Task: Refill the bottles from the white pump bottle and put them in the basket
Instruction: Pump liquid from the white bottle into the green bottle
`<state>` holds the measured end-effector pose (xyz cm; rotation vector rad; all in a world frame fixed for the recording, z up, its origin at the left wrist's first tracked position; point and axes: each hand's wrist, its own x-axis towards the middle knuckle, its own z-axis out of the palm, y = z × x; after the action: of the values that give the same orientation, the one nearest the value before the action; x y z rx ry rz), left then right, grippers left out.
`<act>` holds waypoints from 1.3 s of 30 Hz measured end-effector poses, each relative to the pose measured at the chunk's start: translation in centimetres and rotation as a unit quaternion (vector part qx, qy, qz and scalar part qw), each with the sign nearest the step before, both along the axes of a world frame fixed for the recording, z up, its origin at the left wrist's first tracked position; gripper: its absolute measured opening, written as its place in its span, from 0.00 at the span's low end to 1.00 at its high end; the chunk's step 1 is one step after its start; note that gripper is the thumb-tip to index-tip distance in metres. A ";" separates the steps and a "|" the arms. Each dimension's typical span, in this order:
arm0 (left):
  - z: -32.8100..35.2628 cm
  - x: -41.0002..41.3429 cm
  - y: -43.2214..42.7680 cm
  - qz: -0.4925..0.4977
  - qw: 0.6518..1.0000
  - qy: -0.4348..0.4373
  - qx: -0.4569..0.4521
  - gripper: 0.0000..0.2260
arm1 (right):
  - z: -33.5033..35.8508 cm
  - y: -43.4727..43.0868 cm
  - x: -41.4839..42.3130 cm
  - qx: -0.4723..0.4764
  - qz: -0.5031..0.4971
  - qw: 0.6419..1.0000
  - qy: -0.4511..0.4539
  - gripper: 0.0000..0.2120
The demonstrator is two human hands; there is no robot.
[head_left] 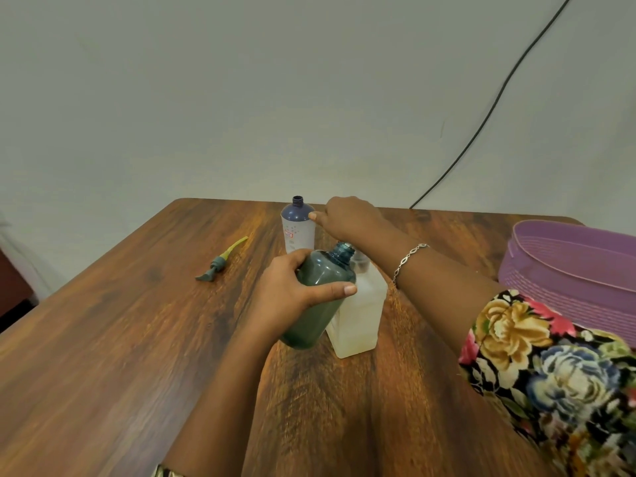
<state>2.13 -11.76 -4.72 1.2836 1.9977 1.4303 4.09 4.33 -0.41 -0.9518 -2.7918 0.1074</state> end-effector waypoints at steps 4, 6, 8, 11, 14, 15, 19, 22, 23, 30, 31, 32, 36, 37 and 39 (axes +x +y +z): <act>-0.2 -0.2 -0.2 0.003 1.000 -0.003 -0.006 0.32 | 0.0 0.1 -0.2 -0.057 0.013 0.998 0.017 0.21; 0.0 0.0 -0.1 -0.001 1.000 -0.003 -0.003 0.30 | 0.6 0.4 0.1 -0.103 0.023 0.994 0.042 0.20; 0.2 0.2 -0.1 -0.004 1.000 -0.001 -0.003 0.31 | 1.3 0.5 0.4 -0.102 0.032 0.993 0.047 0.20; 0.6 0.1 -0.2 -0.001 1.000 0.002 -0.006 0.34 | 1.6 0.4 0.3 -0.077 0.035 0.996 0.029 0.20; 0.6 0.0 0.0 0.002 1.000 0.015 -0.004 0.36 | 1.3 0.2 0.1 -0.034 0.020 0.999 0.016 0.20; 0.4 0.1 0.1 0.001 1.000 0.016 -0.004 0.38 | 1.0 0.1 0.1 -0.020 0.015 1.000 0.009 0.21; 0.1 0.0 -0.1 0.003 1.000 0.008 -0.006 0.40 | 0.0 -0.2 -0.3 0.005 0.016 1.000 0.002 0.21; 0.1 0.0 -0.3 0.002 1.000 -0.001 -0.006 0.36 | 0.4 -0.3 -0.3 -0.032 0.033 0.999 -0.004 0.19; 0.2 0.0 -0.3 0.001 1.000 -0.003 -0.008 0.34 | 0.7 -0.3 -0.3 -0.058 0.037 0.998 -0.002 0.19; 0.5 -0.1 -0.3 0.003 1.000 -0.003 -0.007 0.34 | 1.6 0.3 0.0 -0.081 0.039 0.996 -0.002 0.20; 0.5 -0.1 -0.2 0.004 1.000 -0.001 -0.005 0.34 | 1.5 0.2 0.1 -0.065 0.035 0.997 -0.007 0.21; 0.5 -0.1 -0.2 0.002 1.000 0.002 -0.002 0.35 | 1.3 0.1 0.1 -0.047 0.031 0.998 -0.013 0.21; 0.1 0.1 0.0 0.000 1.000 0.006 -0.003 0.37 | 0.3 -0.1 0.1 -0.006 0.012 1.000 -0.020 0.22; 0.0 0.2 0.0 0.002 1.000 0.007 -0.005 0.37 | 0.2 -0.1 0.0 -0.007 0.011 1.000 -0.018 0.22; 0.1 0.2 -0.1 0.002 1.000 0.003 -0.003 0.36 | 0.1 0.0 0.0 -0.016 0.011 1.000 -0.015 0.22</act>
<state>2.32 -11.83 -4.67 1.2835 2.0070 1.4224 4.07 4.30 -0.33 -0.9369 -2.8376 0.1430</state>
